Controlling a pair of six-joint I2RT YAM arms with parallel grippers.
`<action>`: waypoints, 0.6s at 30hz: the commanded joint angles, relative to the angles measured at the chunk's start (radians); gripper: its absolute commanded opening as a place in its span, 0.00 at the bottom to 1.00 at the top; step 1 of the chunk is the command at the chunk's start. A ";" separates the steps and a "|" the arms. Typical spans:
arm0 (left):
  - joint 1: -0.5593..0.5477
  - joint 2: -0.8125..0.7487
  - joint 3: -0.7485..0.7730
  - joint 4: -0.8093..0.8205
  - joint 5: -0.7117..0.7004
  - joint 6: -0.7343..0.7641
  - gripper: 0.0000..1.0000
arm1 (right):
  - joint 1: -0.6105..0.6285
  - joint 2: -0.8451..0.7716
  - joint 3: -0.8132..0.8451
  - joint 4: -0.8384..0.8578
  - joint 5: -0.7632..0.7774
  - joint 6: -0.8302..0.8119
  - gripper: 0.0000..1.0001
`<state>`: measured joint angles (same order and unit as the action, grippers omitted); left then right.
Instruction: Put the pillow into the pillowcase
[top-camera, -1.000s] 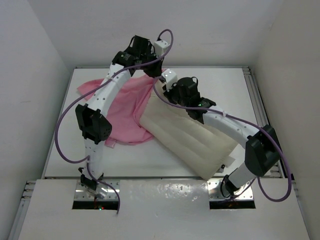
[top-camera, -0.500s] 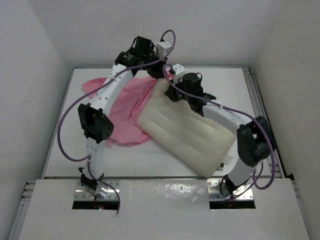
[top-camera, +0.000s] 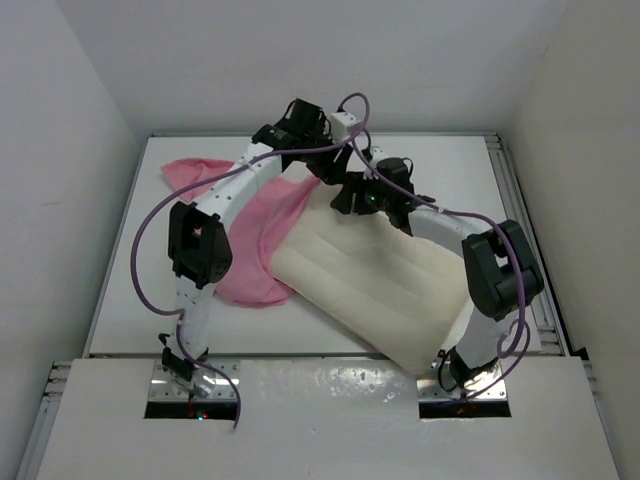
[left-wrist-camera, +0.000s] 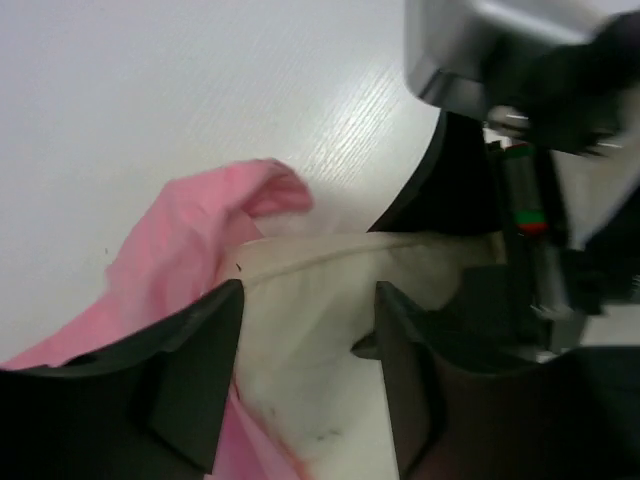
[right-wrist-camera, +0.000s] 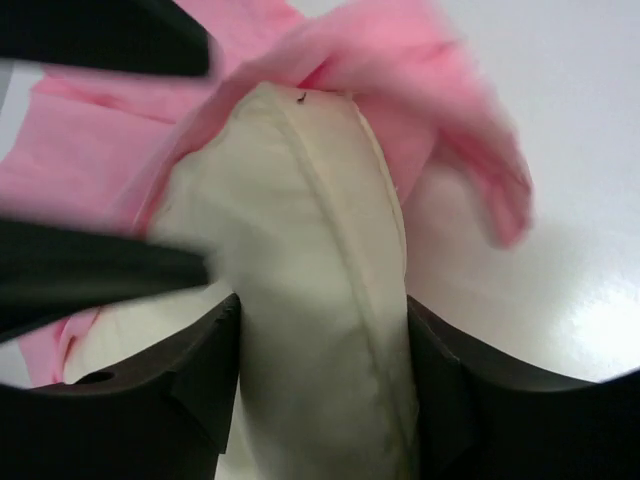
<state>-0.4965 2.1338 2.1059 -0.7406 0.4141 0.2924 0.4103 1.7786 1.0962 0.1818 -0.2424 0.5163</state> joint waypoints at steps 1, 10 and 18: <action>-0.034 -0.023 0.075 0.038 0.008 0.010 0.55 | -0.042 -0.047 -0.038 0.061 -0.043 0.102 0.59; -0.030 -0.026 0.092 -0.130 -0.250 0.083 0.62 | -0.117 -0.019 0.022 -0.088 -0.086 0.093 0.75; -0.037 -0.008 -0.064 -0.103 -0.383 0.099 0.48 | -0.142 -0.015 0.074 -0.212 -0.081 0.047 0.80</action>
<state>-0.5228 2.1323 2.0499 -0.8627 0.1341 0.3710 0.2760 1.7790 1.1107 0.0193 -0.3012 0.5922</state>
